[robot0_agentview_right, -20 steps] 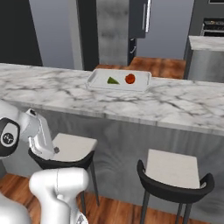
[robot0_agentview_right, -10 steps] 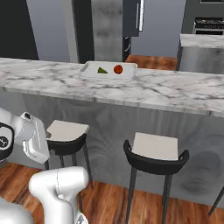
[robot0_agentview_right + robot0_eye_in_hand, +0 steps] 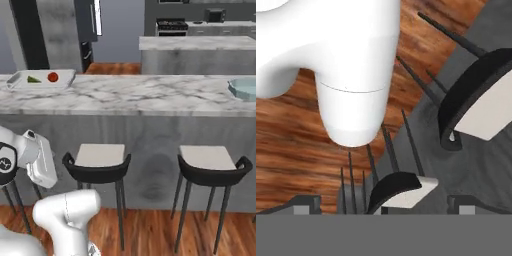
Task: Place the cold items (tomato and lemon wedge) from the fridge in one tupperware on the dining counter. Place the warm items (hot dog and kebab skewer) in the stove area in another tupperware.
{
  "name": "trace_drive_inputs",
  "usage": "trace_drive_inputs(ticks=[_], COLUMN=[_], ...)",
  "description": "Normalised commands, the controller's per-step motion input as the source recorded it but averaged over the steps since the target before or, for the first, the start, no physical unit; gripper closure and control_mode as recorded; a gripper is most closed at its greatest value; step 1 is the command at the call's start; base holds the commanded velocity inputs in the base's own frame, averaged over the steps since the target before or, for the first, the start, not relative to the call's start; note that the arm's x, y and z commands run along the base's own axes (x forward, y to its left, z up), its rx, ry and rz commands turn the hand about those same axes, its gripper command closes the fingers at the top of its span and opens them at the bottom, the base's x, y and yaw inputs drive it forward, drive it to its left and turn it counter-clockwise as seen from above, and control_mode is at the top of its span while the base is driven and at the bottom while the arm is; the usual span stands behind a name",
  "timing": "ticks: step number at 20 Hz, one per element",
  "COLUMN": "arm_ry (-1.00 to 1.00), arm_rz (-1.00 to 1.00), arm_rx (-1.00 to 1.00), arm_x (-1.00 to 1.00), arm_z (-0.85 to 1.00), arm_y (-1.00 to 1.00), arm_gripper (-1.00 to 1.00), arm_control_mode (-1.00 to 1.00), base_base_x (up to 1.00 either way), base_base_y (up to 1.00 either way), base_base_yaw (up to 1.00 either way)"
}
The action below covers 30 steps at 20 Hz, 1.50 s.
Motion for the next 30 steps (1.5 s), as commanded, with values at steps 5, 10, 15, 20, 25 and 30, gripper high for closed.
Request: trace_drive_inputs(ticks=[5,10,15,20,25,30], arm_ry=[0.00,0.00,0.00,0.00,0.00,0.00], arm_rz=[0.00,0.00,0.00,0.00,0.00,0.00], arm_rx=[0.00,0.00,0.00,0.00,0.00,0.00], arm_x=[0.00,0.00,0.00,0.00,0.00,0.00], arm_z=[0.00,0.00,0.00,0.00,0.00,0.00], arm_y=[0.00,0.00,0.00,0.00,0.00,0.00], arm_gripper=[-1.00,-1.00,-1.00,-1.00,-1.00,-1.00], arm_control_mode=[1.00,1.00,1.00,1.00,1.00,1.00], base_base_x=[0.01,0.16,0.07,0.15,0.22,0.17], base_base_y=[-1.00,-1.00,-1.00,-1.00,-1.00,-1.00], base_base_yaw=[-0.40,-0.37,-0.35,-0.31,-0.24,-0.24])
